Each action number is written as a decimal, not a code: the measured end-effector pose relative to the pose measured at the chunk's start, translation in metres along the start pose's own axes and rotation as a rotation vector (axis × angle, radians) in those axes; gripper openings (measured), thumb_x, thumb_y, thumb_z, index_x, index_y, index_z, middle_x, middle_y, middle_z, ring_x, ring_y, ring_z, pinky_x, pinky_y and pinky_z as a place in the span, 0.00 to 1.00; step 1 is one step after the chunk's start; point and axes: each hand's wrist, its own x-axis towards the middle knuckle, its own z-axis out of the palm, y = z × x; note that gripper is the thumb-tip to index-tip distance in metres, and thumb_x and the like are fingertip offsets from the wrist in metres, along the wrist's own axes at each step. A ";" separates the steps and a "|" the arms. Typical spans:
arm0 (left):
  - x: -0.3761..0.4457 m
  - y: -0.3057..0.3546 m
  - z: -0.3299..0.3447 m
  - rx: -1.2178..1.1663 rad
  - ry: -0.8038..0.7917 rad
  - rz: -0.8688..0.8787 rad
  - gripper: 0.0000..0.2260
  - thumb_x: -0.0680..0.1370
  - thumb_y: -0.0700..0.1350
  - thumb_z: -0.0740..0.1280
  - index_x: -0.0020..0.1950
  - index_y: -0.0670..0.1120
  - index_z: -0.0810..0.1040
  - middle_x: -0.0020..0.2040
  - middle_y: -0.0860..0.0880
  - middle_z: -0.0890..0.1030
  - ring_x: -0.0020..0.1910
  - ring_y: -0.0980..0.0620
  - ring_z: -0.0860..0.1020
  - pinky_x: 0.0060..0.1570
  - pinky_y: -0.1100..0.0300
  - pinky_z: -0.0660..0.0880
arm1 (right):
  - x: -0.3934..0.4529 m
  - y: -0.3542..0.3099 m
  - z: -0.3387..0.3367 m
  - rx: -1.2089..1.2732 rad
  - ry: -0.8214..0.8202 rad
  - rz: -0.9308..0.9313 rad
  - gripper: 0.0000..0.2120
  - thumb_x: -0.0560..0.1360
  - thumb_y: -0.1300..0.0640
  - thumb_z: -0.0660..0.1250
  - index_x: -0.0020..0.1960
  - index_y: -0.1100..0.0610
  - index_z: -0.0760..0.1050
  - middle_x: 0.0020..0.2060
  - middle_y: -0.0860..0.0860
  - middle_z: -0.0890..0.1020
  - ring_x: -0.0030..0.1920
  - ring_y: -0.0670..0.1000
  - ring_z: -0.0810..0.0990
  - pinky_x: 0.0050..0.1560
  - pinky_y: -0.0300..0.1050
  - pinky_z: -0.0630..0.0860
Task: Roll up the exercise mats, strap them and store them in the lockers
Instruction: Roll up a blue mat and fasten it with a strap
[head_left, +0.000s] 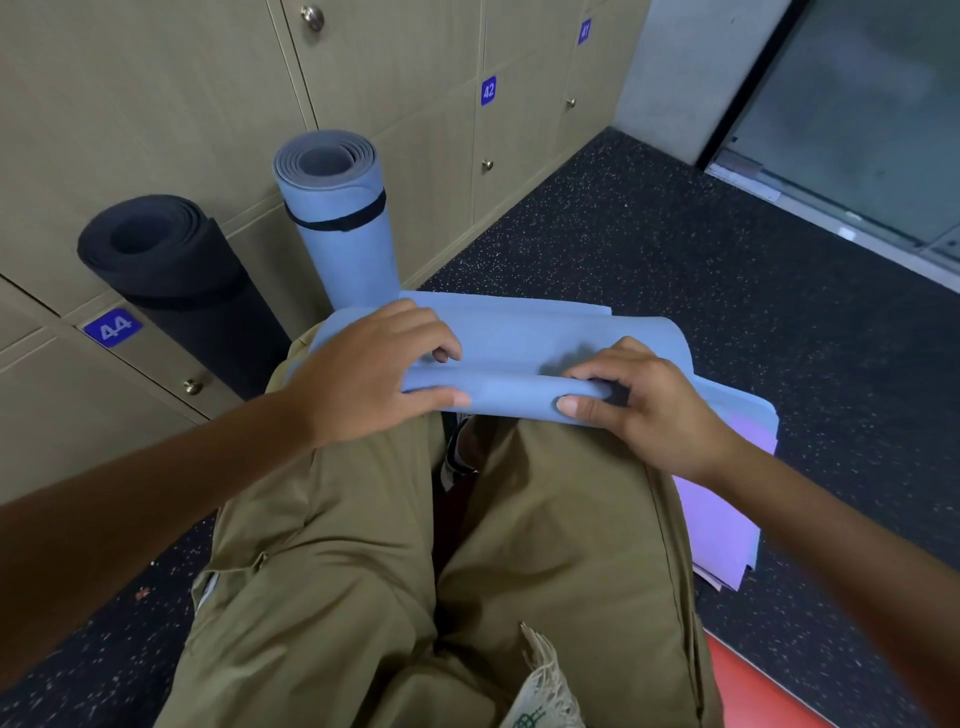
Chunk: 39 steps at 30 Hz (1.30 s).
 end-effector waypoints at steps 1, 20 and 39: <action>-0.002 0.000 0.001 0.045 -0.015 0.051 0.22 0.74 0.65 0.69 0.52 0.46 0.81 0.47 0.53 0.80 0.47 0.54 0.73 0.52 0.61 0.69 | 0.002 0.000 -0.002 0.052 -0.031 0.030 0.07 0.76 0.46 0.73 0.50 0.48 0.83 0.41 0.44 0.81 0.50 0.47 0.73 0.51 0.38 0.69; 0.034 -0.014 -0.016 -0.405 -0.354 -0.344 0.10 0.70 0.48 0.81 0.45 0.48 0.84 0.38 0.52 0.81 0.34 0.61 0.75 0.37 0.71 0.68 | 0.001 0.005 0.010 -0.529 0.266 -0.307 0.22 0.79 0.40 0.67 0.56 0.59 0.82 0.43 0.52 0.80 0.44 0.56 0.76 0.46 0.52 0.72; 0.006 -0.008 0.011 0.184 0.090 -0.064 0.23 0.78 0.64 0.63 0.50 0.45 0.85 0.44 0.50 0.82 0.46 0.50 0.76 0.48 0.59 0.69 | 0.032 0.011 -0.009 0.047 0.014 0.034 0.08 0.76 0.49 0.74 0.49 0.52 0.84 0.45 0.46 0.79 0.47 0.48 0.77 0.49 0.39 0.72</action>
